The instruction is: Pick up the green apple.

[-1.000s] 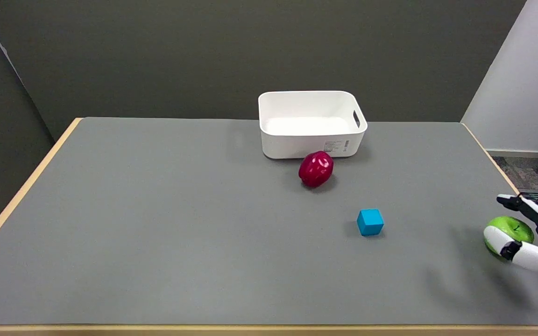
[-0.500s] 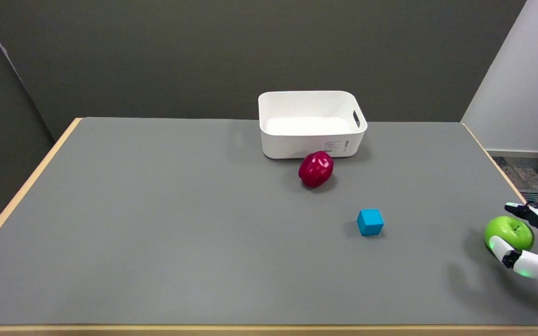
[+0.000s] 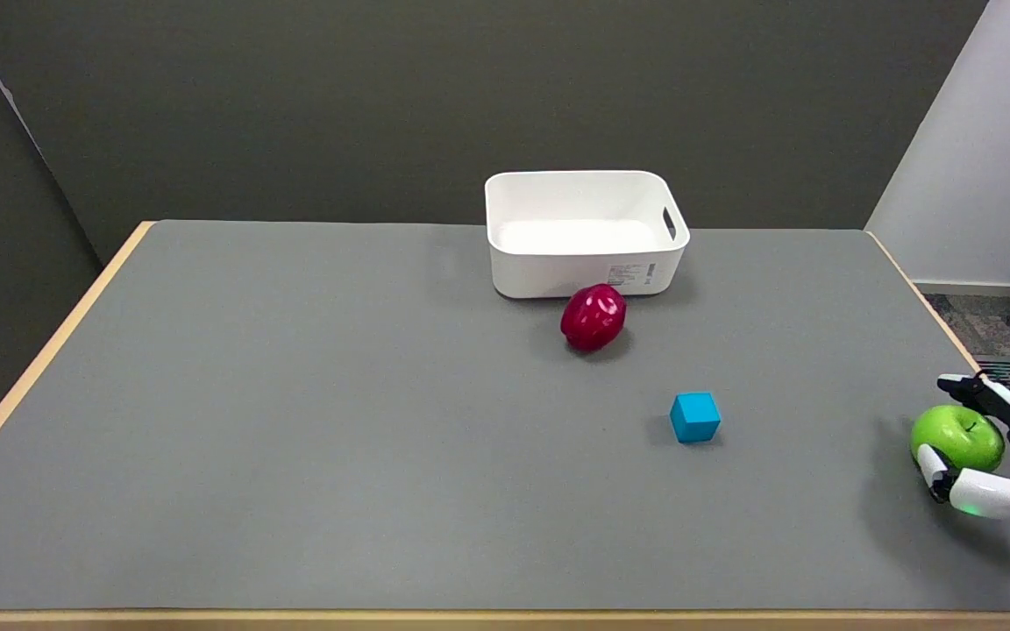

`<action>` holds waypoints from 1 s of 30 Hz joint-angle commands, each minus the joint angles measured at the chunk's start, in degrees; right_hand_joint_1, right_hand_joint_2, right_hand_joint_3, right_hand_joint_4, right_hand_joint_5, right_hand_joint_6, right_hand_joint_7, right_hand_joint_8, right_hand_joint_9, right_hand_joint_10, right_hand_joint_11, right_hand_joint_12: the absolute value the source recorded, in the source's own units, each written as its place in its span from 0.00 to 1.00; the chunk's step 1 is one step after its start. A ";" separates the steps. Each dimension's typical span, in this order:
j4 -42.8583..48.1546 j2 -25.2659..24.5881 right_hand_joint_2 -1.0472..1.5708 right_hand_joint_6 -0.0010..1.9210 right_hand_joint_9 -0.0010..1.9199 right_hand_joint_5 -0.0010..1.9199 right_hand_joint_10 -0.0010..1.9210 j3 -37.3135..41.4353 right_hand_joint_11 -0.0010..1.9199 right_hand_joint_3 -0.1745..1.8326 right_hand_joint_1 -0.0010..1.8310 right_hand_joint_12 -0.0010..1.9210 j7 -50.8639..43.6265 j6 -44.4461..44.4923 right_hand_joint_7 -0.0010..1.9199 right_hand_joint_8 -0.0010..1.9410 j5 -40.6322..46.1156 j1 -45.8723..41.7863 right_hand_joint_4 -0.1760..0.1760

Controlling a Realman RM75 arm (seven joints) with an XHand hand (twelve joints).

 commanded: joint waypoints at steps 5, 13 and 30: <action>-4.24 1.12 0.69 0.40 0.23 0.18 0.57 -2.83 0.16 0.57 0.56 0.79 -0.40 2.31 0.26 0.32 -0.01 4.61 0.49; -7.66 1.97 0.87 0.81 0.37 0.27 0.86 -5.94 0.32 0.13 0.72 1.00 -4.65 6.78 0.38 0.72 0.11 8.64 0.15; -0.36 9.69 0.82 0.81 0.38 0.28 0.92 -7.10 0.35 0.29 0.72 1.00 -3.69 15.88 0.38 0.74 0.03 21.47 0.16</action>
